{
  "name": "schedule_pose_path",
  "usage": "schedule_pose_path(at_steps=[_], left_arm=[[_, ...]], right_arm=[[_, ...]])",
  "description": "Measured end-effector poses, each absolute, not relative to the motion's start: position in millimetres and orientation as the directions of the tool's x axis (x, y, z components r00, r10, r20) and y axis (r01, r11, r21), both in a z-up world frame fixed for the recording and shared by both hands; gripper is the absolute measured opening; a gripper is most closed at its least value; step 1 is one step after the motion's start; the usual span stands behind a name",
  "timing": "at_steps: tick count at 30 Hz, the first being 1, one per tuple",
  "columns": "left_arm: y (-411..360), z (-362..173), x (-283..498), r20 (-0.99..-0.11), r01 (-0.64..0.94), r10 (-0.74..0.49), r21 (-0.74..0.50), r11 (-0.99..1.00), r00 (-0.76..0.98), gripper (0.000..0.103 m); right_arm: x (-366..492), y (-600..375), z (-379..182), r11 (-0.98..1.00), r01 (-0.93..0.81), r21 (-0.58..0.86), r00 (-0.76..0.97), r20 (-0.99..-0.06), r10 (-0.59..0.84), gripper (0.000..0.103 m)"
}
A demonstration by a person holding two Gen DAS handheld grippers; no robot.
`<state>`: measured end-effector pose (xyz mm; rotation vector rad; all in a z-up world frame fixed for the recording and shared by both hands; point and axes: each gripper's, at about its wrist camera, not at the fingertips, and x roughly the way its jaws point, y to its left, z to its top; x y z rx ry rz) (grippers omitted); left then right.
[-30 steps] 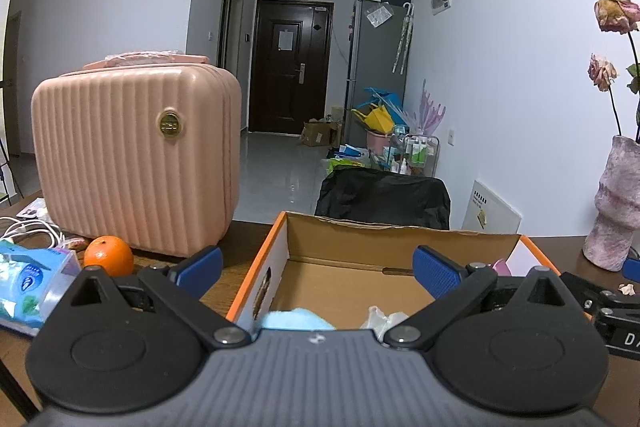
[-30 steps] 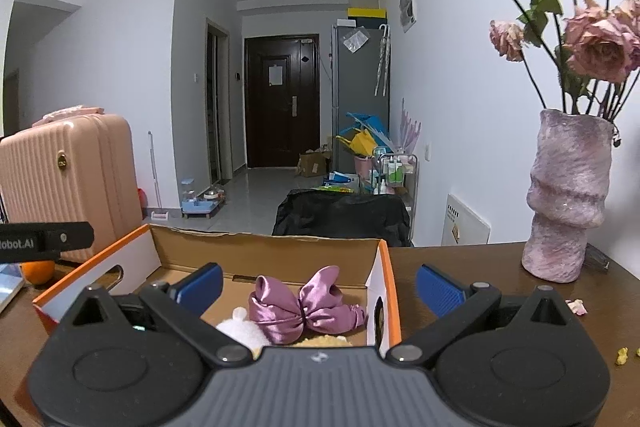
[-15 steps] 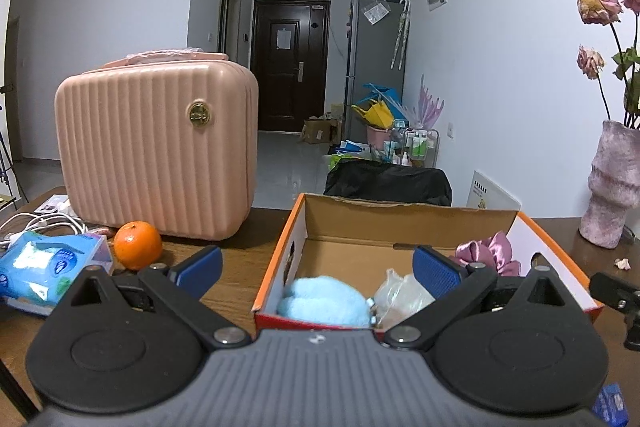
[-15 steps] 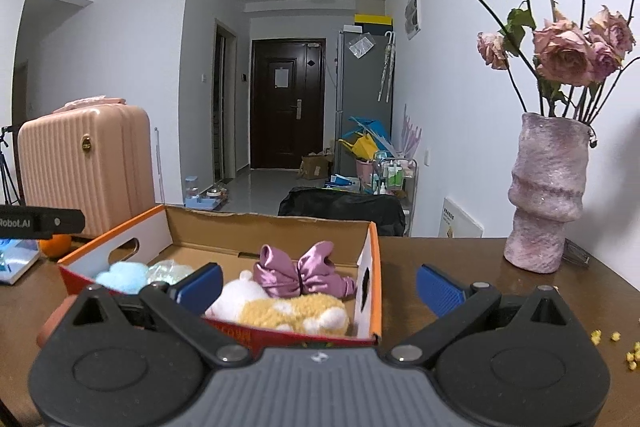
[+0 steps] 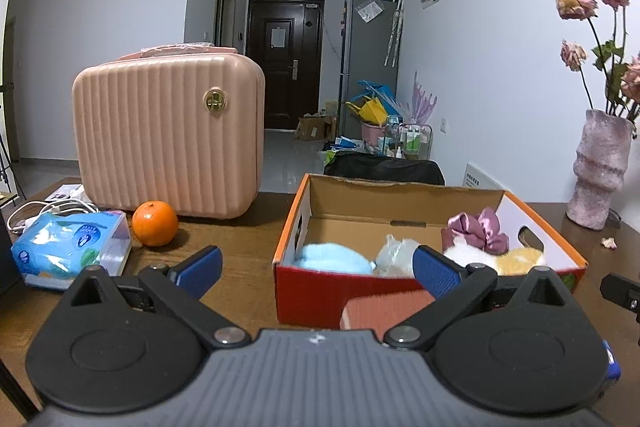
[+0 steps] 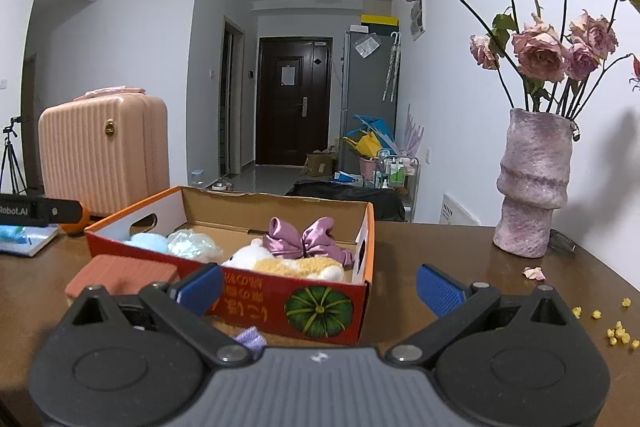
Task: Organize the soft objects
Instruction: 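Withdraw both grippers from the box back toward the remaining items, then grasp the white wedge sponge with the left gripper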
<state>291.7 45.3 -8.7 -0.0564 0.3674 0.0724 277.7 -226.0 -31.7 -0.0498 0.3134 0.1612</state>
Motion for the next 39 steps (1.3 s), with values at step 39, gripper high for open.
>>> schedule_pose_path(at_steps=[39], left_arm=[[30,-49,193,-0.498,0.034,-0.024,0.012,0.999,0.867,0.103]], right_arm=[[183,-241,-50,0.989,-0.149,0.000,0.923,-0.358,0.139,0.103]])
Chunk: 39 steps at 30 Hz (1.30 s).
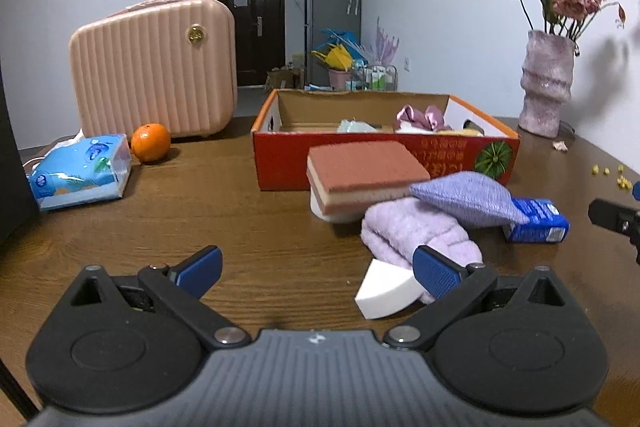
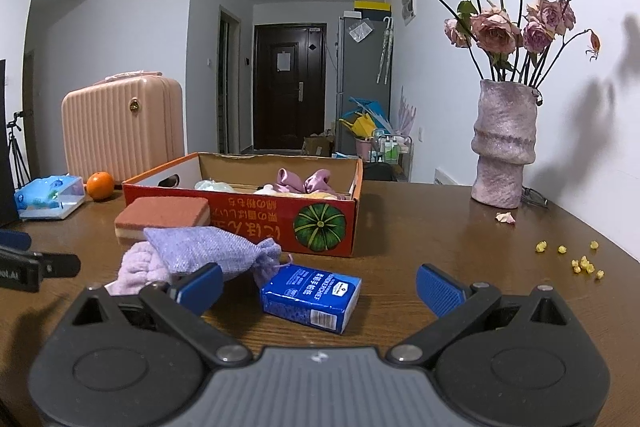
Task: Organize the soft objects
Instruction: 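Grasp the white wedge sponge with the left gripper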
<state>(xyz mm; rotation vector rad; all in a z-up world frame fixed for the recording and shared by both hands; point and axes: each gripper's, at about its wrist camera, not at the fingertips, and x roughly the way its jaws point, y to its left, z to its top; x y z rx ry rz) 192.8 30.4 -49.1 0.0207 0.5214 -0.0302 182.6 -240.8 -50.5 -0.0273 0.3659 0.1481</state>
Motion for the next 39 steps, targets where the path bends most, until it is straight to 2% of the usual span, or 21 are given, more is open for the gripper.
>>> schedule_pose_path(at_steps=[9,14,19,23,26,28,29,39], left_arm=[[16,-69,207,-0.564,0.070,-0.038,0.036,0.997,0.825,0.103],[11,-70,213,-0.555,0.076,-0.039,0.044,0.996,0.831,0.101],[8,-72,221,-0.570,0.109,-0.071,0.032,0.994,0.818,0.079],[5,-74,224,-0.584,0.148,-0.112,0.014,0.989,0.804,0.067],[4,-75,224,-0.590,0.177,-0.143,0.000,0.984,0.795,0.053],[3,-75,224,-0.595,0.197,-0.165,-0.012,0.980,0.786,0.039],[2,-76,224,-0.599,0.206,-0.174,-0.015,0.978,0.782,0.037],[0,-74,219,-0.581,0.218,-0.178,-0.001,0.976,0.794,0.032]], right_arm=[[186,-241,-54,0.988,-0.152,0.004,0.916,-0.375,0.142,0.103],[189,-241,-56,0.988,-0.151,0.010,0.912,-0.386,0.143,0.103],[191,-241,-58,0.988,-0.151,0.009,0.907,-0.396,0.142,0.103],[192,-240,-59,0.989,-0.151,0.010,0.904,-0.403,0.142,0.103],[193,-239,-60,0.988,-0.152,0.009,0.902,-0.408,0.142,0.103],[193,-239,-61,0.988,-0.152,0.008,0.901,-0.410,0.142,0.103],[193,-239,-61,0.988,-0.152,0.008,0.901,-0.410,0.142,0.103],[194,-239,-62,0.989,-0.150,0.007,0.900,-0.414,0.140,0.103]])
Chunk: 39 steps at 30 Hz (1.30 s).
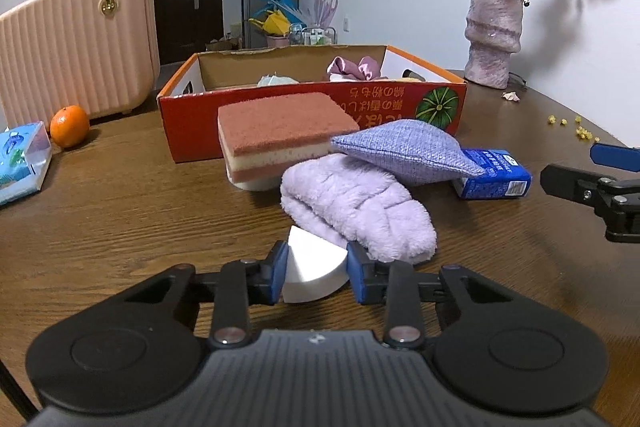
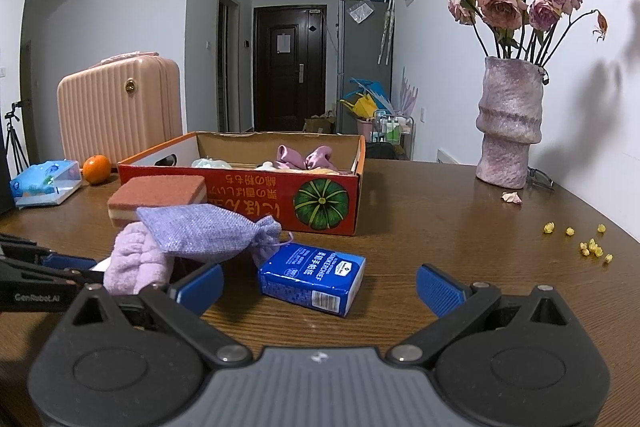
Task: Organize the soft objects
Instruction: 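Grasp the white wedge sponge with the left gripper, then grasp the lavender fluffy cloth with the right gripper while the left gripper holds the sponge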
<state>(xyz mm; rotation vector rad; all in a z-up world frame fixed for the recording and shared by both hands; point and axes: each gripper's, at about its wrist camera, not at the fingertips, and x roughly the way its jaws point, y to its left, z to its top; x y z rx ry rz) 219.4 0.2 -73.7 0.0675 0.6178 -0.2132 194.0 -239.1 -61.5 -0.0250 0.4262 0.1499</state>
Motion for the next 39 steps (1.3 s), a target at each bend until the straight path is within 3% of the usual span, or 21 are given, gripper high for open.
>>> schedule_pose_path(at_steps=[13,39], left_arm=[[10,-58,205,-0.510,0.173,-0.131,0.035,0.984,0.850,0.032],[66,-49,186,-0.456,0.090,-0.059,0.047,0.995,0.888,0.032]], right_arm=[[195,-227,-67,0.983,-0.185,0.012,0.888,-0.427,0.172,0.103],[223,-123,-78,0.936,-0.347,0.056,0.785,-0.529,0.322,0.100]])
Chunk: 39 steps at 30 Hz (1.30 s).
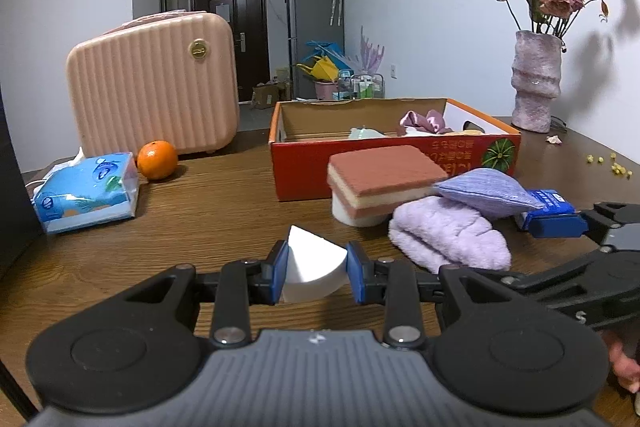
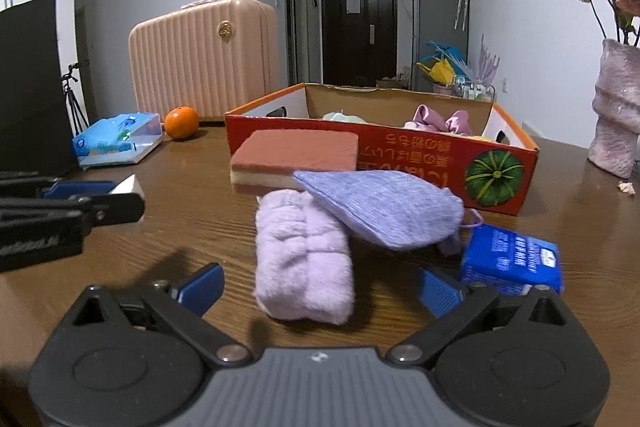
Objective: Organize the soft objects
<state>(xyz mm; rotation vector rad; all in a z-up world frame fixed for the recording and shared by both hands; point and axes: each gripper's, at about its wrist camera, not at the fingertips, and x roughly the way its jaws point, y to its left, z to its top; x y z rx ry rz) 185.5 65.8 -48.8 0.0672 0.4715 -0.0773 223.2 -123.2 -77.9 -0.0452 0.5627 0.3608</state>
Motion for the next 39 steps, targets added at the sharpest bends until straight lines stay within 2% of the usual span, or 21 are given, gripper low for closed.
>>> schedule_pose_path(at_steps=[4,10,13,14,21,27,39], left_arm=[[72,-48,184,-0.452,0.086,-0.055,0.047,0.995,0.890,0.032],[76,-49,185,-0.453,0.078,-0.051,0.043,0.996,0.890,0.032],[76,-48,184,-0.450,0.078,-0.050,0.042,0.996,0.891,0.032],[76,-48,184,-0.449,0.077,-0.050,0.044,0.996,0.892,0.032],[75,-48,183,-0.444,0.075,-0.047,0.046,0.996,0.895,0.032],[75,-47,182,-0.439,0.075,-0.047,0.046,0.996,0.897,0.032],[79,-39,176,-0.404,0.054,-0.040,0.023,0.998,0.914,0.032]], right_arm=[[233,-111,-81,0.939,-0.338,0.056,0.772,-0.555,0.311,0.094],[245,-100,-85,0.943,-0.326,0.065,0.748,-0.592,0.299,0.070],[244,-100,-85,0.943,-0.325,0.073,0.746,-0.594,0.302,0.056],[244,-101,-86,0.942,-0.324,0.081,0.742,-0.596,0.306,0.048],[233,-102,-83,0.930,-0.356,0.091,0.751,-0.565,0.343,0.031],[214,-104,-74,0.910,-0.402,0.104,0.765,-0.507,0.396,0.024],[180,-116,-48,0.893,-0.439,0.097,0.821,-0.362,0.443,0.024]])
